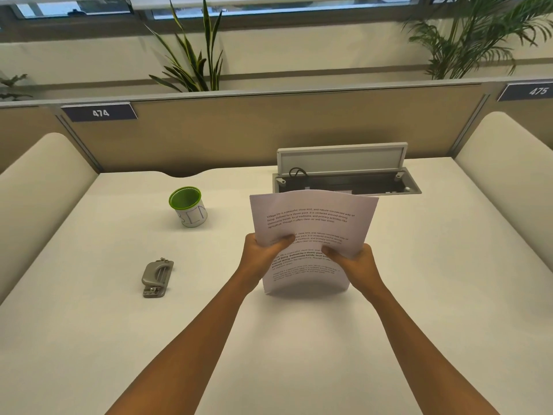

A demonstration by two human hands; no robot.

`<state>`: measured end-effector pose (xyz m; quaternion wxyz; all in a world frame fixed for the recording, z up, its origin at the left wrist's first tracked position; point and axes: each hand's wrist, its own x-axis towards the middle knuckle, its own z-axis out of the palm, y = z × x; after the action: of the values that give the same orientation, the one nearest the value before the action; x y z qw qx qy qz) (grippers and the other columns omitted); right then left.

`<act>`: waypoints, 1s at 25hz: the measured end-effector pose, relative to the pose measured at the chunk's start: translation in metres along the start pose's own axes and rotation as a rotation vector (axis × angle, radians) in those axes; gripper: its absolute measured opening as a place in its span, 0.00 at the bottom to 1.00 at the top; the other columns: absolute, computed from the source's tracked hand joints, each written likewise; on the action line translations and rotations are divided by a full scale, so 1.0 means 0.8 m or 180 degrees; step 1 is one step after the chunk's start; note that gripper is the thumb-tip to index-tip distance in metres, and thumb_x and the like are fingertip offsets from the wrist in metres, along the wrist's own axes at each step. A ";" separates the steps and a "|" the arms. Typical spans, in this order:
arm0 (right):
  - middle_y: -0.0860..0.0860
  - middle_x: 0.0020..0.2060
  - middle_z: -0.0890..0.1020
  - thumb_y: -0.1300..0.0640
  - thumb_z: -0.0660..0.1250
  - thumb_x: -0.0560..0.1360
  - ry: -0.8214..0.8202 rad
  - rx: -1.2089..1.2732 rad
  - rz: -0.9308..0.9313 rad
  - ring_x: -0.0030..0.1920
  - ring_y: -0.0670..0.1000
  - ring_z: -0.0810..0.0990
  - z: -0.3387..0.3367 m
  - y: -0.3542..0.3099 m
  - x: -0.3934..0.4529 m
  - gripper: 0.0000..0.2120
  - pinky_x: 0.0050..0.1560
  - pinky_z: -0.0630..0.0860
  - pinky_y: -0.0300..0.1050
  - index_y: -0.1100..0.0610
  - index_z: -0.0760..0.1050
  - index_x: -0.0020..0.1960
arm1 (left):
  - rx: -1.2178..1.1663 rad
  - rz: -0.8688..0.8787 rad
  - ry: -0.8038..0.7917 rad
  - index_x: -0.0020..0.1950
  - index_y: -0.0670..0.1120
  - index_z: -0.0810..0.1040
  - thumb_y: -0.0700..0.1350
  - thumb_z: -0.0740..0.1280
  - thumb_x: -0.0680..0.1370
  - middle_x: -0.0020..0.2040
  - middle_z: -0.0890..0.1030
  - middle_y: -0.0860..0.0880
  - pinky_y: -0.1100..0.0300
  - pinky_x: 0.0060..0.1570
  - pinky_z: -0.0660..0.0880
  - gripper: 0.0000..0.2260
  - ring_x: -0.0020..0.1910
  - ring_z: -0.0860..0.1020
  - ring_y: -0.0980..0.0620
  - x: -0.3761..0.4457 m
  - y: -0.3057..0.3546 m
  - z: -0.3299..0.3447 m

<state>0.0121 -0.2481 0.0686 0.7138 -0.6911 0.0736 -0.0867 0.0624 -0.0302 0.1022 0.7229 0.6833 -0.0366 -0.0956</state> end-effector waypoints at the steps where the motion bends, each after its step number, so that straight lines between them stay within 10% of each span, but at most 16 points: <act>1: 0.46 0.47 0.88 0.59 0.79 0.70 0.0003 0.0002 -0.0026 0.46 0.49 0.87 0.000 0.001 0.000 0.13 0.42 0.83 0.40 0.46 0.84 0.52 | -0.0016 -0.0019 0.0047 0.44 0.60 0.87 0.49 0.79 0.68 0.46 0.88 0.53 0.61 0.39 0.82 0.08 0.44 0.87 0.53 0.000 0.000 0.000; 25: 0.48 0.46 0.89 0.57 0.80 0.69 -0.0046 -0.0257 0.0293 0.47 0.48 0.87 0.004 0.052 -0.004 0.13 0.47 0.83 0.42 0.50 0.84 0.52 | 0.0050 -0.0187 0.0027 0.46 0.57 0.87 0.43 0.80 0.70 0.47 0.89 0.54 0.66 0.40 0.80 0.10 0.44 0.86 0.56 -0.005 -0.036 -0.014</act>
<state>0.0104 -0.2429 0.0275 0.6891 -0.7158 0.1037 -0.0457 0.0581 -0.0196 0.0728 0.7145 0.6902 -0.0142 -0.1135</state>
